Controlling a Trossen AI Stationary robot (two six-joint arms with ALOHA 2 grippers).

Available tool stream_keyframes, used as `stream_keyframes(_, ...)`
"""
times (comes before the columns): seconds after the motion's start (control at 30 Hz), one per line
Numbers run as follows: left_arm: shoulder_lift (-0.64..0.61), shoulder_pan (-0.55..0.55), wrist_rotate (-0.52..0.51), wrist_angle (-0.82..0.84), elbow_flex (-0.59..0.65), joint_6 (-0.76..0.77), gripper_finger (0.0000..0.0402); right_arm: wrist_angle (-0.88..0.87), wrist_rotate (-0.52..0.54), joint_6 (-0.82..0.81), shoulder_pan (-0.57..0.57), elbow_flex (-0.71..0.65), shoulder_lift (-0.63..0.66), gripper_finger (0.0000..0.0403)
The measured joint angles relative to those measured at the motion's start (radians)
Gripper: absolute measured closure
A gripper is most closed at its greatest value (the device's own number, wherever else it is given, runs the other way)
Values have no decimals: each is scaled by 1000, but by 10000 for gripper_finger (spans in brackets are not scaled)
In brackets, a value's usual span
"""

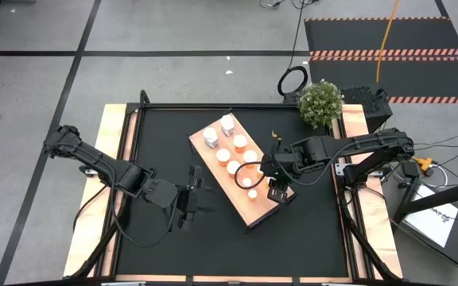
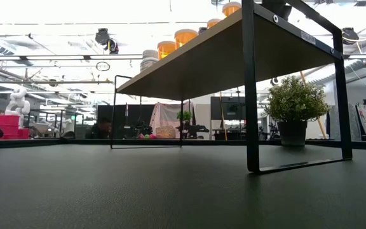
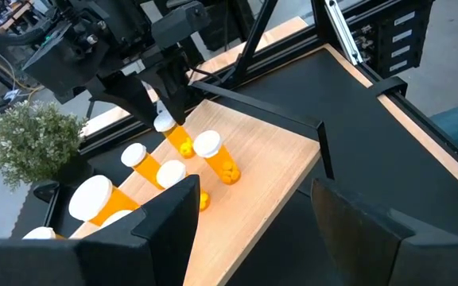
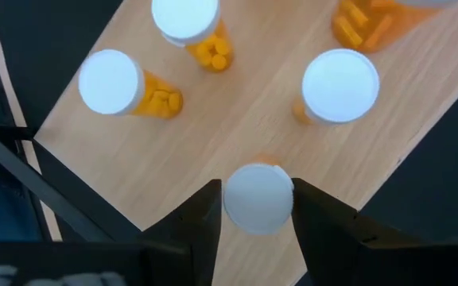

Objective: Pick and place medicine bottles onto shelf by color
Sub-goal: Put the orange tablet bottle on the shelf aligned with the orange tablet bottles, then return to Home Position

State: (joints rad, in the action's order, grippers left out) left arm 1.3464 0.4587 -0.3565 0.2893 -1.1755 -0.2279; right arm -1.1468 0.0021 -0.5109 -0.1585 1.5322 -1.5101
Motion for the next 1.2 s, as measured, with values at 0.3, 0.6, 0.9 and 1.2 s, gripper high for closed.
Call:
stream_keyframes(0.3,0,1,0,2,0,-3,158,32,1,26,0,-1,13,259)
stream_keyframes(0.6,-27,23,-81,24,0,-4,158,62,129,101,-34,-1,118,259)
stream_keyframes(0.9,-196,7,-132,161,17,112,158,217,371,347,-117,-112,270,279)
stream_keyframes(1.2,-344,-28,-185,27,253,115,158,516,389,548,-35,-444,501,389)
